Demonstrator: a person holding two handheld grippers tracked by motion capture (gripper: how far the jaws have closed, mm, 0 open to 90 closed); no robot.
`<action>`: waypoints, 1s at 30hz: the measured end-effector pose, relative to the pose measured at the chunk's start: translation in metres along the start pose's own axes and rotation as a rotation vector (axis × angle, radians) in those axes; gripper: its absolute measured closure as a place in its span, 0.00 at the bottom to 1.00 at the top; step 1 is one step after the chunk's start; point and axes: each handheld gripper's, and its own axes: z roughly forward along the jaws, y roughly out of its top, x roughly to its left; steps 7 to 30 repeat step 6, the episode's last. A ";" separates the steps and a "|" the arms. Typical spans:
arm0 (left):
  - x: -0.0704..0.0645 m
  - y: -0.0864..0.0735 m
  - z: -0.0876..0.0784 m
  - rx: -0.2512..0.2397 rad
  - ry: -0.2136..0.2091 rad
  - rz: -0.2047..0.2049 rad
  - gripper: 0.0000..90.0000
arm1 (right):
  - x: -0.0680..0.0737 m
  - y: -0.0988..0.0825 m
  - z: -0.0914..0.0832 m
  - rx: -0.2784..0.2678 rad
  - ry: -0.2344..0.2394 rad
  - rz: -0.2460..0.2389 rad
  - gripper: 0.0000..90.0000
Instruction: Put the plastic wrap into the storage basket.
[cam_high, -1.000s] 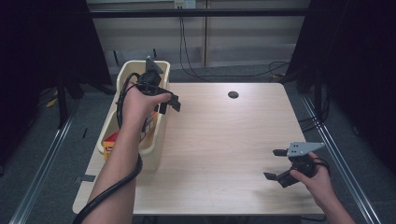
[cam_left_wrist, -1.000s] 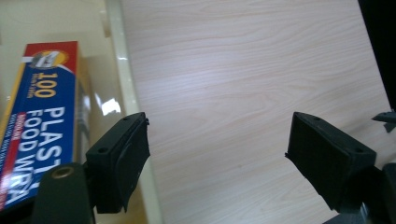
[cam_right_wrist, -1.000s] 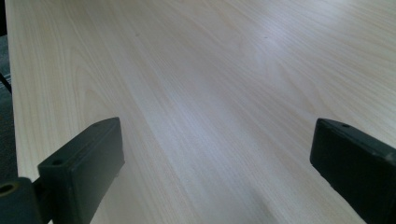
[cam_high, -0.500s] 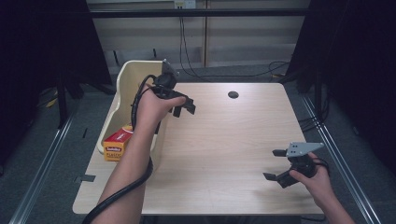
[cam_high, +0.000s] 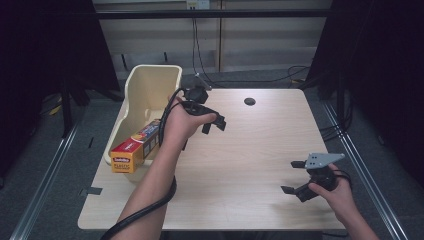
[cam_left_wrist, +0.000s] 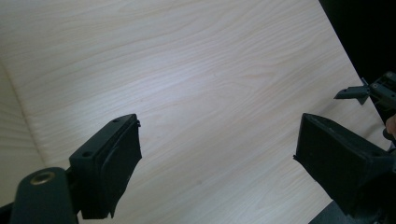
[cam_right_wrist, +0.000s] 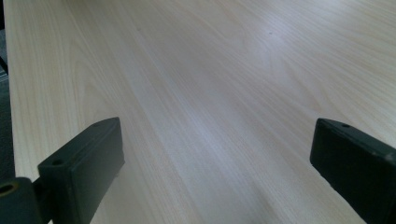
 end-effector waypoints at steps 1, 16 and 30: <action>-0.001 0.000 0.001 0.003 0.000 0.002 0.15 | 0.000 0.000 0.000 0.002 0.002 -0.002 0.03; -0.004 -0.001 0.007 -0.008 -0.015 0.012 0.15 | 0.000 -0.001 0.002 0.001 0.004 -0.001 0.03; -0.004 -0.001 0.007 -0.008 -0.015 0.012 0.15 | 0.000 -0.001 0.002 0.001 0.004 -0.001 0.03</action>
